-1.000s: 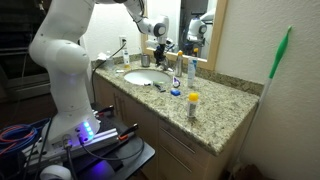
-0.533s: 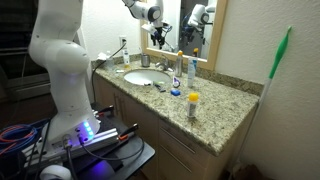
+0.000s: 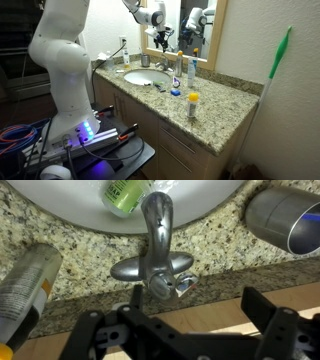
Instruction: Push the faucet handle downwards
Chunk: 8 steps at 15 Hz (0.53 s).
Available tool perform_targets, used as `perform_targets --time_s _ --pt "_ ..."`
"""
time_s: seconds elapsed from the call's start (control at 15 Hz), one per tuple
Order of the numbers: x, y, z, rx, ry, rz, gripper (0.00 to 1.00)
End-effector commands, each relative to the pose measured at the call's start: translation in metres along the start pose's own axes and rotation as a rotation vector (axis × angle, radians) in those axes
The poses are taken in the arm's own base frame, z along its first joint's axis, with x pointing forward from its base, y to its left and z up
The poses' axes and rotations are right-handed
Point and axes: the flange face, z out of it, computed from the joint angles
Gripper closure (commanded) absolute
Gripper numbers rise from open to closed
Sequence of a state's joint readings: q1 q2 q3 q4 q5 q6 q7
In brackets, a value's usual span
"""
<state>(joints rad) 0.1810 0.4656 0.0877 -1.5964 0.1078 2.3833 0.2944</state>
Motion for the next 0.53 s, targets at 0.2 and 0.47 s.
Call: perform_targets --time_s 0.2,0.47 --pt "0.032 -0.003 0.051 -0.065 -0.048 0.068 0.00" --pt "0.038 -0.003 0.057 -0.080 -0.076 0.093 0.32"
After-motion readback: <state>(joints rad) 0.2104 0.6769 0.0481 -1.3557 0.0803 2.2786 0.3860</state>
